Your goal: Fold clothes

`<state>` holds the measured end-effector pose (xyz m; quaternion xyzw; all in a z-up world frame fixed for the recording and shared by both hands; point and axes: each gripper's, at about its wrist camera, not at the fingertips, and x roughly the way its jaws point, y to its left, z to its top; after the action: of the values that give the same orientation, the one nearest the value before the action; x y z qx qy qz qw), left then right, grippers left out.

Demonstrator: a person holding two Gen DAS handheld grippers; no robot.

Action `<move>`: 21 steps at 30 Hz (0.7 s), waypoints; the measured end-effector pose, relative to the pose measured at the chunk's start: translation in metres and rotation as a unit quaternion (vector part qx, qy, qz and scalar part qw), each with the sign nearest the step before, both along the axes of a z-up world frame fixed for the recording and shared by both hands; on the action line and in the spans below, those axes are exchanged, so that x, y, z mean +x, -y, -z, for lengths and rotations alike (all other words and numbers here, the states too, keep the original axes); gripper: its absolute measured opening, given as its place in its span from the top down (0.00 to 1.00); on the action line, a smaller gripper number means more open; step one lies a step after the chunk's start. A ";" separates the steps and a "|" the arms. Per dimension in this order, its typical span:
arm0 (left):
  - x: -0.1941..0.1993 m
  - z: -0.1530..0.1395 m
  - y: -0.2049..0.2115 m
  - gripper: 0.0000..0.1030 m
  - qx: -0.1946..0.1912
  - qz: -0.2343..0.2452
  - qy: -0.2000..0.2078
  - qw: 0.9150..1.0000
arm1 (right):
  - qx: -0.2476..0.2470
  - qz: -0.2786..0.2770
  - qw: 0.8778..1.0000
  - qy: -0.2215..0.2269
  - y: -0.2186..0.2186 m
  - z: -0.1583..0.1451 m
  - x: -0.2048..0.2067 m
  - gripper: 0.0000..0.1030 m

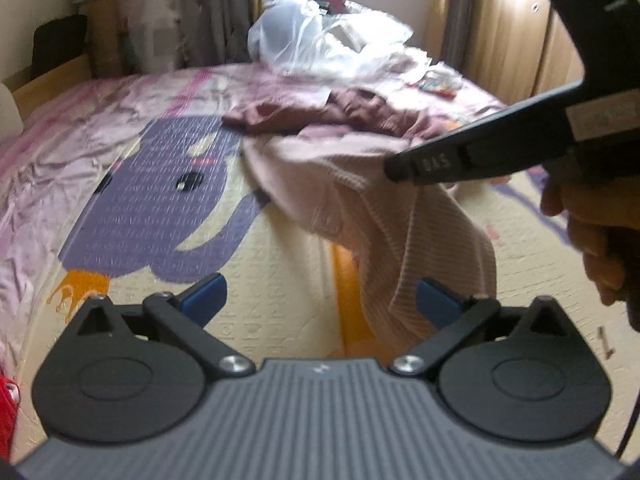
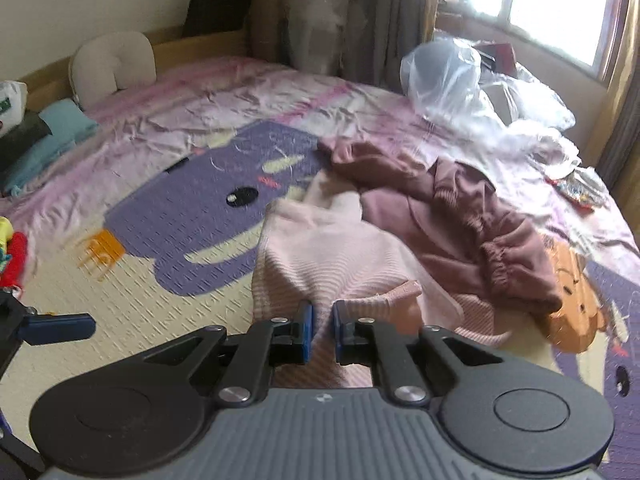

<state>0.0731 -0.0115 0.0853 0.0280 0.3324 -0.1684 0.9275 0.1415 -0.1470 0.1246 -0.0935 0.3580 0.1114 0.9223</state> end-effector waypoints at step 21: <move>-0.035 -0.036 -0.005 0.00 -0.020 0.026 0.034 0.999 | 0.000 -0.009 0.998 0.062 -0.015 -0.083 -0.037 0.91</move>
<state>0.0379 -0.0060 0.1210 0.0242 0.2965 -0.1983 0.9339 0.1045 -0.1324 0.2077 -0.1036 0.2990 0.1139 0.9417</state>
